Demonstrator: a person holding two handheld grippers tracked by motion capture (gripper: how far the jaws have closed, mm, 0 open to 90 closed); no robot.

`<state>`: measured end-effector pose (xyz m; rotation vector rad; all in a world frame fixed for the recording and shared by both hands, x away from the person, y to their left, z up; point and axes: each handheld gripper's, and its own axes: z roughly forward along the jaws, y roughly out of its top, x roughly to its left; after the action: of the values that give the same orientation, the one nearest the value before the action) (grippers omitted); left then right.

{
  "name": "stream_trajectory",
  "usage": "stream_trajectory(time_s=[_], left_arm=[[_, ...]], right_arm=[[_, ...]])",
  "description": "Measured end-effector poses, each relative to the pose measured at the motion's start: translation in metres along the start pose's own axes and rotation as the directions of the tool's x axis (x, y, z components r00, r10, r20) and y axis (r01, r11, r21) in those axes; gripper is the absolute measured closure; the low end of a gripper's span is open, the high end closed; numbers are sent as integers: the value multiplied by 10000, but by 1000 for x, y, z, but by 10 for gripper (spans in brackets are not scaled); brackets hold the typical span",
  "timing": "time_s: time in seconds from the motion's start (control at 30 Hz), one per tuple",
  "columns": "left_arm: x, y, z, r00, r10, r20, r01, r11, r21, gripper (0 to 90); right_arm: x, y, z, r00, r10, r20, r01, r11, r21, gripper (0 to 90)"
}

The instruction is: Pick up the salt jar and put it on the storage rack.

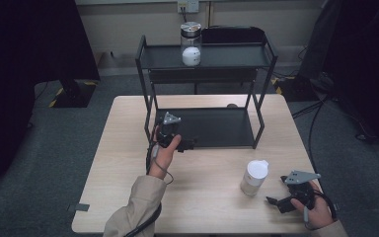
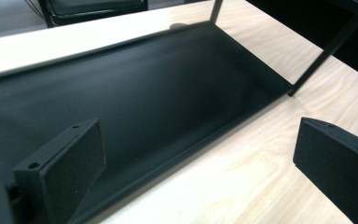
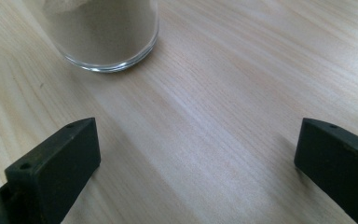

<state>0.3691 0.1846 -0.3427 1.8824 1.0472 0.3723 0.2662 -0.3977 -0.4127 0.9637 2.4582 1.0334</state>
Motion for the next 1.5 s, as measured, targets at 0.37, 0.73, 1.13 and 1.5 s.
stream_trajectory(time_s=[0.37, 0.73, 1.13, 1.5], left_arm=[[4, -21, -3, 9997, -137, -220, 143, 9996, 258, 19], [11, -43, -10, 9987, -417, -297, 428, 9983, 396, 20], [14, -60, -20, 9974, -488, -531, 514, 9975, 481, 21], [10, -74, -27, 9967, -157, -798, 231, 9954, 931, 21]], right_arm=[[0, 0, 0, 10000, -5, 2, 5, 10000, -2, 0], [0, 0, 0, 10000, -2, 1, 2, 10000, 0, 0], [0, 0, 0, 10000, -2, 1, 2, 10000, 1, 0], [0, 0, 0, 10000, 3, 6, -3, 10000, 2, 0]])
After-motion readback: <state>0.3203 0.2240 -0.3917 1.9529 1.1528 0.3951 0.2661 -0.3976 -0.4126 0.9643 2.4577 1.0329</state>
